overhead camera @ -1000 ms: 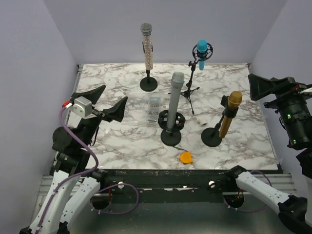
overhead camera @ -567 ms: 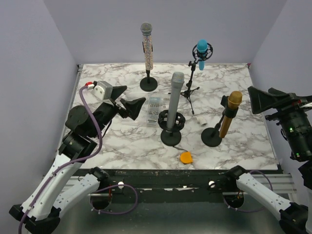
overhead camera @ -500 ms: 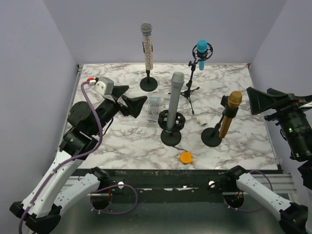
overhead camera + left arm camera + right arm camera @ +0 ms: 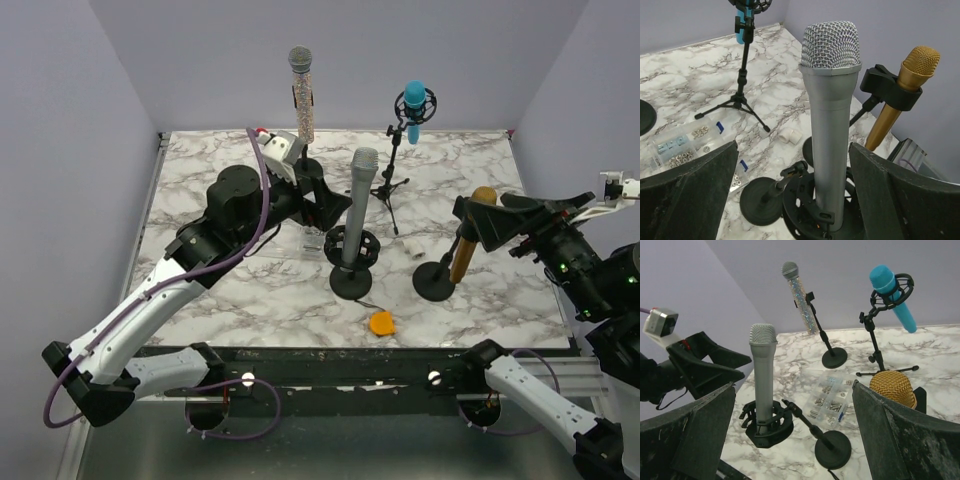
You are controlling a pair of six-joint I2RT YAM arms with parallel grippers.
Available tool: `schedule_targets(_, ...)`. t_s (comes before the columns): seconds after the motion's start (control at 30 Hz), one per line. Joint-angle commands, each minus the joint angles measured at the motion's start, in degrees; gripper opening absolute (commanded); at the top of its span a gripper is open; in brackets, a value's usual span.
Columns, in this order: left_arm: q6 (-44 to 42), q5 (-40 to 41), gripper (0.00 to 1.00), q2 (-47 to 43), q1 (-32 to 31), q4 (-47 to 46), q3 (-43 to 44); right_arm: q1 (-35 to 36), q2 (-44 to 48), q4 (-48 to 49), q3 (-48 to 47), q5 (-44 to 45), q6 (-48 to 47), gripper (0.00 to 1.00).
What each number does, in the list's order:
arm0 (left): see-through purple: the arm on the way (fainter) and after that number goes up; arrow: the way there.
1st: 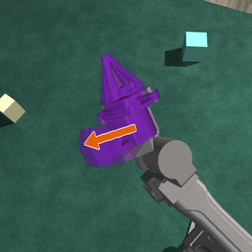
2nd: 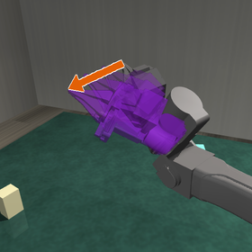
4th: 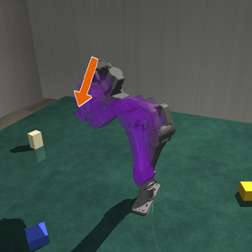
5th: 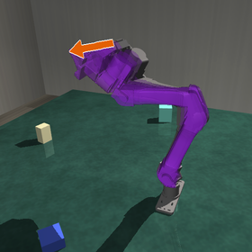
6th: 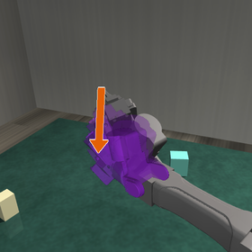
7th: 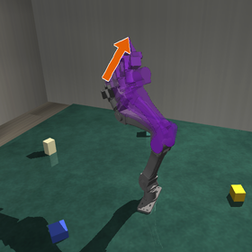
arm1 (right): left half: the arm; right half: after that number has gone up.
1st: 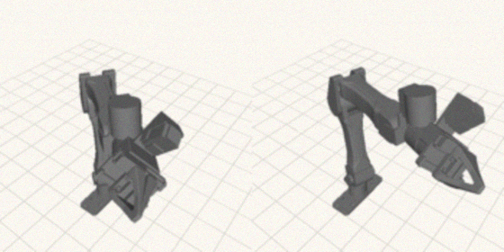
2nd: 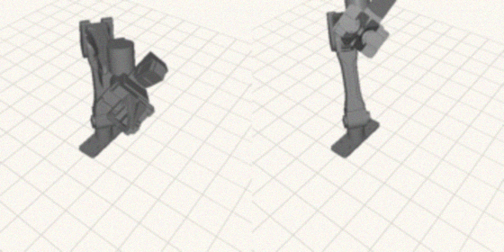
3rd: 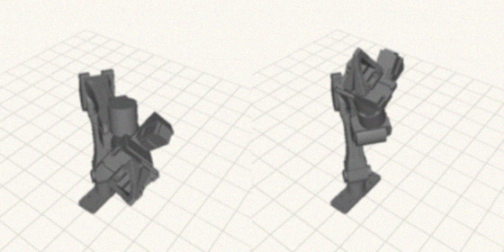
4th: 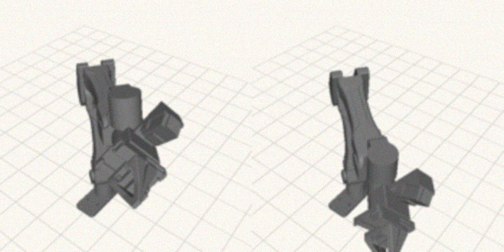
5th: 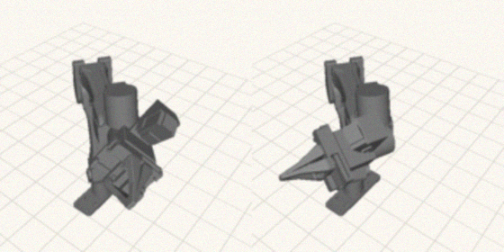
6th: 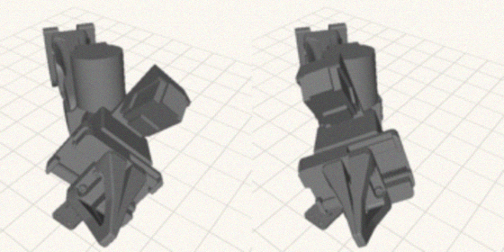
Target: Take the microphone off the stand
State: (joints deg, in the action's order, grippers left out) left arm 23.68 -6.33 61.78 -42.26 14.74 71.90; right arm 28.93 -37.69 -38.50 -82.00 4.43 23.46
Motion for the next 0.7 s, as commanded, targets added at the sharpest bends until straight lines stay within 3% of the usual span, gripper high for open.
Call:
schedule_targets(0.0, 0.1, 5.9, 0.87, 3.3, -4.0, 2.2, 3.9, 0.3, 1.7, 2.2, 0.8, -4.0, 1.2, 1.0)
schedule_targets(0.27, -1.2, 18.5, 0.84, 10.5, -10.1, 7.0, 10.6, 0.3, 5.9, 3.5, 2.8, -3.0, 1.4, 1.0)
schedule_targets(0.5, -0.9, 24.7, 0.69, 14.2, -13.9, 7.5, 11.9, 0.3, 7.8, 2.2, 2.5, -1.3, 0.5, 1.0)
schedule_targets(0.67, -1.3, 28.9, 0.66, 15.0, -16.6, 8.0, 13.0, 0.3, 8.8, 1.6, 2.5, -0.8, 0.3, 1.0)
